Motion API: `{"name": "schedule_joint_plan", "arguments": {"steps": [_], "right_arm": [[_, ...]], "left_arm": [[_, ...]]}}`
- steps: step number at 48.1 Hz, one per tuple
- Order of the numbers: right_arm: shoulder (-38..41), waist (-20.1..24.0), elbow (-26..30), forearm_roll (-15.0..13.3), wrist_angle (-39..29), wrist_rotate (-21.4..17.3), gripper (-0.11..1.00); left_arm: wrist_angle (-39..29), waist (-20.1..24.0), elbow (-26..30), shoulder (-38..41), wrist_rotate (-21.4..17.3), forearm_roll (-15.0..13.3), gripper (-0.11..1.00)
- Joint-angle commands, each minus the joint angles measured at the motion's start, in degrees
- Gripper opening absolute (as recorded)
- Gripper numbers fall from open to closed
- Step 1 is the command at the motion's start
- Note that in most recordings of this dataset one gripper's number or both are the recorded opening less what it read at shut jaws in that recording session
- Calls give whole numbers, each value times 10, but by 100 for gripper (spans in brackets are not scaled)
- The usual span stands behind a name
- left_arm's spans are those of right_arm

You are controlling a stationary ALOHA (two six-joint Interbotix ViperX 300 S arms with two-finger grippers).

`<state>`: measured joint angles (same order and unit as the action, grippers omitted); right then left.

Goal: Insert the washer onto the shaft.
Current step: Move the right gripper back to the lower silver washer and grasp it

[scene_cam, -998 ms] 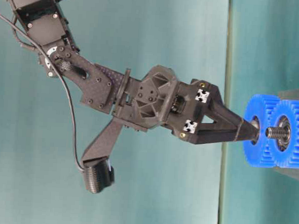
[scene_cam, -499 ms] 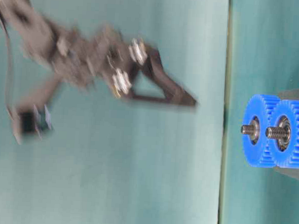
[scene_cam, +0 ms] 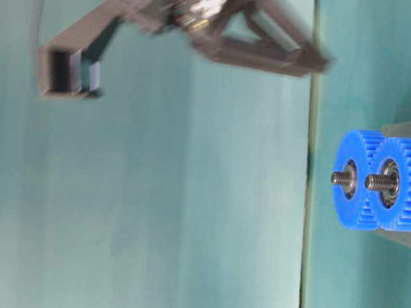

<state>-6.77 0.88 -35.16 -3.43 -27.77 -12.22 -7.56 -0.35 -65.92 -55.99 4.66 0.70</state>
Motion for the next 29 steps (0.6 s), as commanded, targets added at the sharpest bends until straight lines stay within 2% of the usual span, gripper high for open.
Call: {"name": "schedule_joint_plan", "arguments": {"steps": [1, 11, 20, 29], "right_arm": [[5, 7, -16, 1, 47, -20, 79], [61, 18, -39, 2, 105, -33, 79], [112, 24, -33, 2, 119, -33, 78], [117, 22, -37, 2, 122, -33, 78]], "left_arm": [[5, 0, 13, 1, -1, 1, 1], [5, 0, 14, -4, 0, 1, 1], [3, 0, 17, -7, 0, 1, 1], [2, 0, 17, -9, 0, 1, 1]]}}
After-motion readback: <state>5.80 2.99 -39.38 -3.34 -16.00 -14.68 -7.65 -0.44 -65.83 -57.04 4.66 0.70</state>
